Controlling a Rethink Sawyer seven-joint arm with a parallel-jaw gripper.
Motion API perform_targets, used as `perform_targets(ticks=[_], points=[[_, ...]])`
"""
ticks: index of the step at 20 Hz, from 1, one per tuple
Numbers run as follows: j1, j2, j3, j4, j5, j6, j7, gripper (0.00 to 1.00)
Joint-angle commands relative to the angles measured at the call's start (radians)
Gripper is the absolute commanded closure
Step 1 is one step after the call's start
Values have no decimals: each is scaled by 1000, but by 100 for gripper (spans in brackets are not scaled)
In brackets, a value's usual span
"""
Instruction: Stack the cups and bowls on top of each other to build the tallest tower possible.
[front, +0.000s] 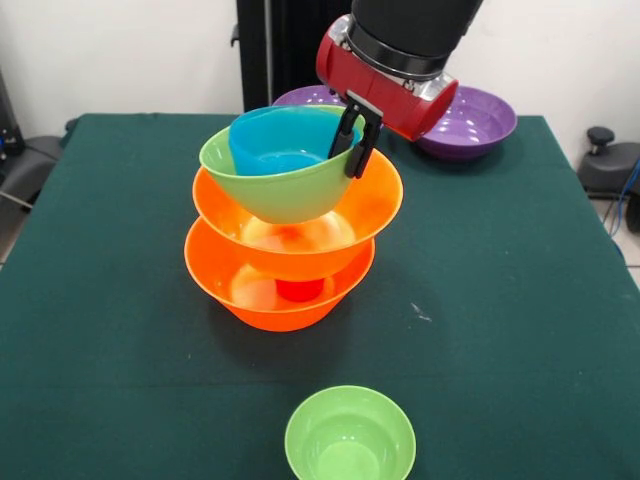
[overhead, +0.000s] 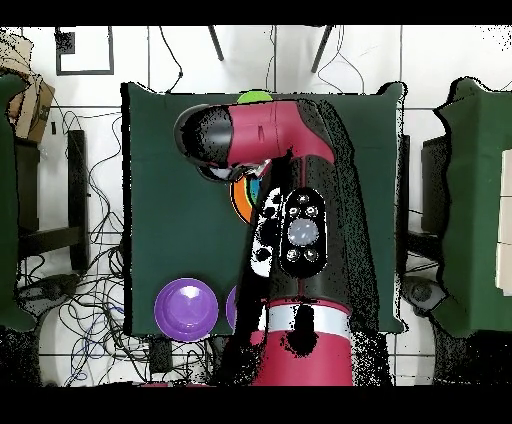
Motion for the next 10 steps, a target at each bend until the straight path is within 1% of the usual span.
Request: perform_targets(ticks=[1, 10], points=[[-6, 4, 88, -30, -75, -53, -217, 100], [-2, 4, 84, -20, -73, -65, -206, 100]])
